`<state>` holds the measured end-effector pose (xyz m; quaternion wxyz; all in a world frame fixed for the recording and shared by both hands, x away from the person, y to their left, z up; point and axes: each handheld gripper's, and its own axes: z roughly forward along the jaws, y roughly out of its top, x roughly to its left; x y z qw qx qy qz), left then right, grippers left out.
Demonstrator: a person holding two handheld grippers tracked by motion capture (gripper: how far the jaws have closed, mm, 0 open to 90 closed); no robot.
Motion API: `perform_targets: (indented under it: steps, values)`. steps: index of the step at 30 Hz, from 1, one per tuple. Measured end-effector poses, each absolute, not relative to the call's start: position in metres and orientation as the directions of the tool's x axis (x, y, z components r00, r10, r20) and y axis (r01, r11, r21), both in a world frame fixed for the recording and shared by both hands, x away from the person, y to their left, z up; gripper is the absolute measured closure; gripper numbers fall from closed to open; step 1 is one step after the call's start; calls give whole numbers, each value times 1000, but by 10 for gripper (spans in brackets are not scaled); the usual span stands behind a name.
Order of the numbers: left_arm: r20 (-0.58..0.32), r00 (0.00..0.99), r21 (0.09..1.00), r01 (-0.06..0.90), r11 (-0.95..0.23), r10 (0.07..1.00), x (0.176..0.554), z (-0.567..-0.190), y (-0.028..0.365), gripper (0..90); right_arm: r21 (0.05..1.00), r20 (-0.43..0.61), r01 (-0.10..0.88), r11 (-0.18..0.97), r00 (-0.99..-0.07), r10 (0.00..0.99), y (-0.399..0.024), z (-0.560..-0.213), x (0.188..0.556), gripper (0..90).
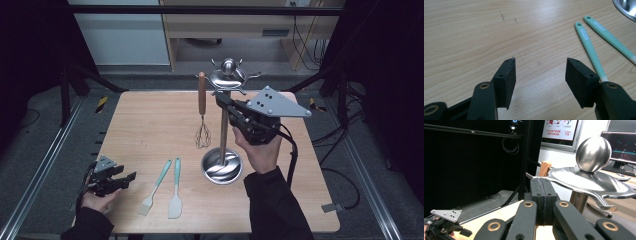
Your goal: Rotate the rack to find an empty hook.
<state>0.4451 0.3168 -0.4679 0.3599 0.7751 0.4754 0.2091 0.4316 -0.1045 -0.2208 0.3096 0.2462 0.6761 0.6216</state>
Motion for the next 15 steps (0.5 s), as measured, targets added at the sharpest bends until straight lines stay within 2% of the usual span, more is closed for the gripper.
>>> perform_targets:
  steps: [10, 15]
  values:
    - [-16, 458, 762, 581, -286, 889, 445, -468, 317, 412, 993, -114, -48, 112, -685, 720, -105, -223, 429, 898]
    - [-5, 455, 758, 582, -293, 891, 445, -469, 317, 423, 994, -87, -15, 106, -689, 720, -116, -245, 424, 797]
